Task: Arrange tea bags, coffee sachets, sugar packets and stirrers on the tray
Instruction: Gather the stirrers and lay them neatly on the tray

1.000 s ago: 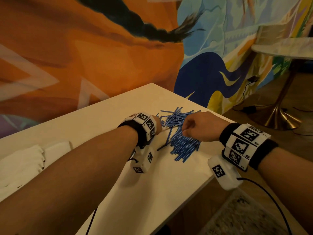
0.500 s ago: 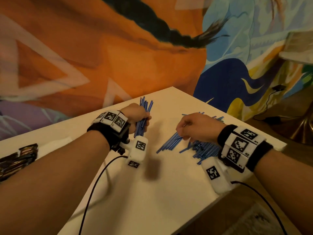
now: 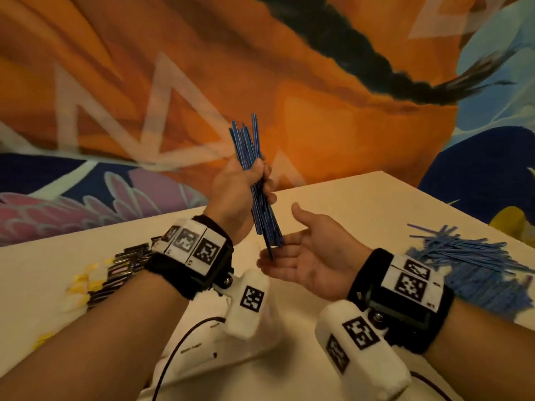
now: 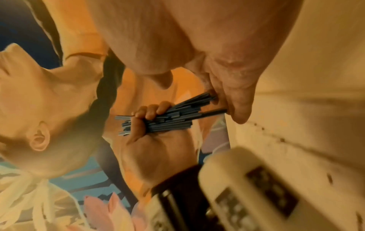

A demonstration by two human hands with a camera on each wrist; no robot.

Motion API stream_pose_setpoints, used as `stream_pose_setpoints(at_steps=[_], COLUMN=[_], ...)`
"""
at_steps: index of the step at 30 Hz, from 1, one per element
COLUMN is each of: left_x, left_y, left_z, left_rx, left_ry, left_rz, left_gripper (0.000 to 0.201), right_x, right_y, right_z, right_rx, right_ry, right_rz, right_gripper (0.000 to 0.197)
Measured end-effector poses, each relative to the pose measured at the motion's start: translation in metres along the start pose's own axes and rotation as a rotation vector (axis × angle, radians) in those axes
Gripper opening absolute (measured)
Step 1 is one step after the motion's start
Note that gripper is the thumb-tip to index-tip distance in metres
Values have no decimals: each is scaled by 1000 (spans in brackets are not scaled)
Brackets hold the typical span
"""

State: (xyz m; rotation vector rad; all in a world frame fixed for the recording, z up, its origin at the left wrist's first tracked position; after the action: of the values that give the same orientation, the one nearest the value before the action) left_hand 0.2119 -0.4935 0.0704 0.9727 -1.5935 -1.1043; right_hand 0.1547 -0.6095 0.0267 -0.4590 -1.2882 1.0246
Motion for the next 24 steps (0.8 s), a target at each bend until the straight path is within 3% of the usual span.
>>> stream_pose_setpoints(at_steps=[8, 13, 18, 24], left_x=[-53, -90, -120, -154], left_y=[27, 45, 55, 79], left_z=[20, 26, 37, 60], left_rx=[212, 364, 383, 560], left_ry=[270, 355, 393, 515], left_rz=[-96, -154, 12, 252], left_gripper=[14, 18, 25, 47], right_x=[69, 107, 140, 153], right_y=[17, 23, 37, 40], right_z=[-11, -19, -29, -45], right_rx=[37, 0, -79, -236], right_ry=[-160, -224, -342, -274], right_rz=[-115, -153, -120, -13], right_gripper=[67, 62, 63, 63])
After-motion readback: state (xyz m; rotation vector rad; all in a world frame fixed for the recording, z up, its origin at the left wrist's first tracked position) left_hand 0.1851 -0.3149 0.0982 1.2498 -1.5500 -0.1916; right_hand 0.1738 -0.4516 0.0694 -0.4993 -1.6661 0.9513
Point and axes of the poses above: each hand's wrist, its own z-axis away from the middle knuckle, its own x-axis out of the palm, y = z × x, the point moved 1 cm from there along -z, towards the middle knuckle, and after that the axes turned 9 degrees about -x, right-handed, at the moved point
